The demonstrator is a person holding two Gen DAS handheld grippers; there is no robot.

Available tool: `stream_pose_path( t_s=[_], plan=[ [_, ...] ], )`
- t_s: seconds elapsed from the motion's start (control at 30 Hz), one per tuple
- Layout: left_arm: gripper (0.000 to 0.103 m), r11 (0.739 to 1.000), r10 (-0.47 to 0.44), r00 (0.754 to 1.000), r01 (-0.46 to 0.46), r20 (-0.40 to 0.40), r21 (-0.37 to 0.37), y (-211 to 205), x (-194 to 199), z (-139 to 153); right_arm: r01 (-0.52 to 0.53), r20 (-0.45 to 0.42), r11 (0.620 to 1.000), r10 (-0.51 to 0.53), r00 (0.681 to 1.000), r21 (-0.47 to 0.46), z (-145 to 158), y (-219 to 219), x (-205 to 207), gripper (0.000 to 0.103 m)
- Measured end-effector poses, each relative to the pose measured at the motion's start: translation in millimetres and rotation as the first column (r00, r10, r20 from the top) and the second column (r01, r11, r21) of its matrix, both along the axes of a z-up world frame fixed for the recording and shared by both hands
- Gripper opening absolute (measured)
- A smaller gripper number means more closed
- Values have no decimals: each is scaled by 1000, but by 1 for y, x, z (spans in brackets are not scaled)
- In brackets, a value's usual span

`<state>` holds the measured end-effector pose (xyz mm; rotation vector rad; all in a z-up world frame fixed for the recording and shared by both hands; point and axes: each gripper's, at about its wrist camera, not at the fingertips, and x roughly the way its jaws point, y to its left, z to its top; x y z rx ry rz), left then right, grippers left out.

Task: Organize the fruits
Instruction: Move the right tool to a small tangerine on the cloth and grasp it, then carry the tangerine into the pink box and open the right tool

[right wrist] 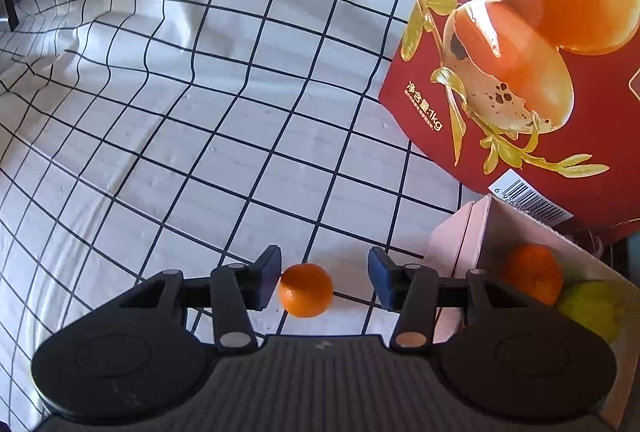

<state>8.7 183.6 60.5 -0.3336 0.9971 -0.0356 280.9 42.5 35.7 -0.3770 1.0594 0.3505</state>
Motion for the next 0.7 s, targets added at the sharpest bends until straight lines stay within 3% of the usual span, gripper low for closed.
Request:
stream_pose_path(
  t_s=[0.2, 0.3, 0.33, 0.57, 0.7],
  plan=[
    [36, 999, -43, 999, 43, -8, -11, -4, 3, -2, -69, 5, 997, 70, 998, -18, -11, 10, -16, 42],
    [36, 998, -63, 998, 63, -11, -11, -7, 4, -3, -51, 35, 999, 52, 998, -14, -11, 7, -19, 28],
    [36, 998, -70, 997, 70, -13, -11, -7, 5, -3, -45, 45, 999, 45, 998, -2, -9, 5, -21, 28],
    [36, 989, -144, 989, 143, -31, -21, -13, 19, -10, -66, 47, 967, 56, 997, 244, 36, -22, -82, 28],
    [36, 974, -225, 974, 224, -24, -30, -37, 34, -9, -66, 54, 947, 51, 997, 316, 55, -50, -129, 28]
  ],
)
